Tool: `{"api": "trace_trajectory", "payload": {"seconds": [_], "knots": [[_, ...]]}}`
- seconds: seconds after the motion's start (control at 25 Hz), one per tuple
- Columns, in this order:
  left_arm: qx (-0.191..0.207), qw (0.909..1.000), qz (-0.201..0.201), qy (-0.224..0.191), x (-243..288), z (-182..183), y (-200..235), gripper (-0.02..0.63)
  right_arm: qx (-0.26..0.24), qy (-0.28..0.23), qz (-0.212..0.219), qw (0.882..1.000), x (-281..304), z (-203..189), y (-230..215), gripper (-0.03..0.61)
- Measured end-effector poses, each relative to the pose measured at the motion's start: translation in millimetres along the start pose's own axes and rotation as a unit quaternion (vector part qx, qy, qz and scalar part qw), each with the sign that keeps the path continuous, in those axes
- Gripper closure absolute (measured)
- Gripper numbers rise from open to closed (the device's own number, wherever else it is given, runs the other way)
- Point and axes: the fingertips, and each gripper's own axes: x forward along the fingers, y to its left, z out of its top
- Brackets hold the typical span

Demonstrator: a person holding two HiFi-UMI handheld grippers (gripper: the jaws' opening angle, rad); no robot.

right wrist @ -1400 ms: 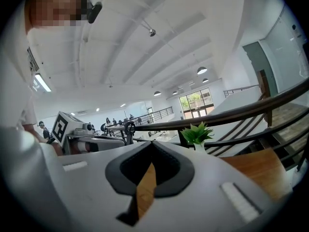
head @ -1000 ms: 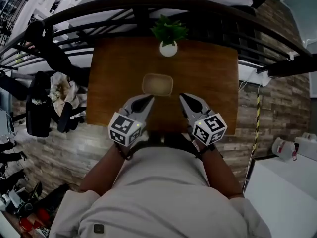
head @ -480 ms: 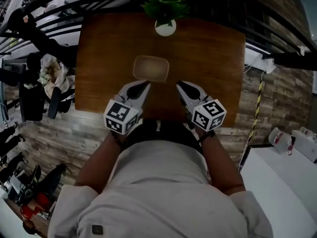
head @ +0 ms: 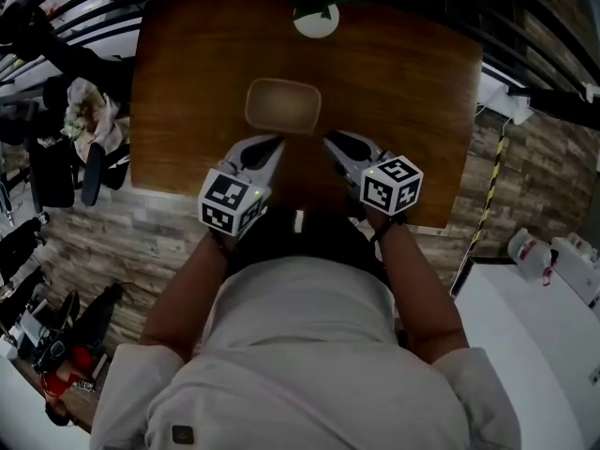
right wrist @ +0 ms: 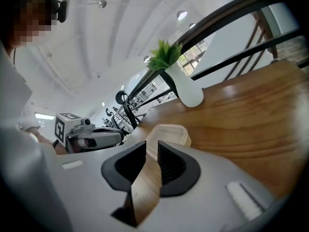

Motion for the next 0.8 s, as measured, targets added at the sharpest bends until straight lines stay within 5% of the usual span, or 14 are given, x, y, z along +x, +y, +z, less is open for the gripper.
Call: {"api": "trace_trajectory", "payload": {"seconds": [0.8], "knots": [[-0.019, 0.9996, 0.01, 0.02, 26, -34, 24, 0.611, 0.085, 0.073, 0.044, 0.993, 55, -70, -43, 0.499]]}}
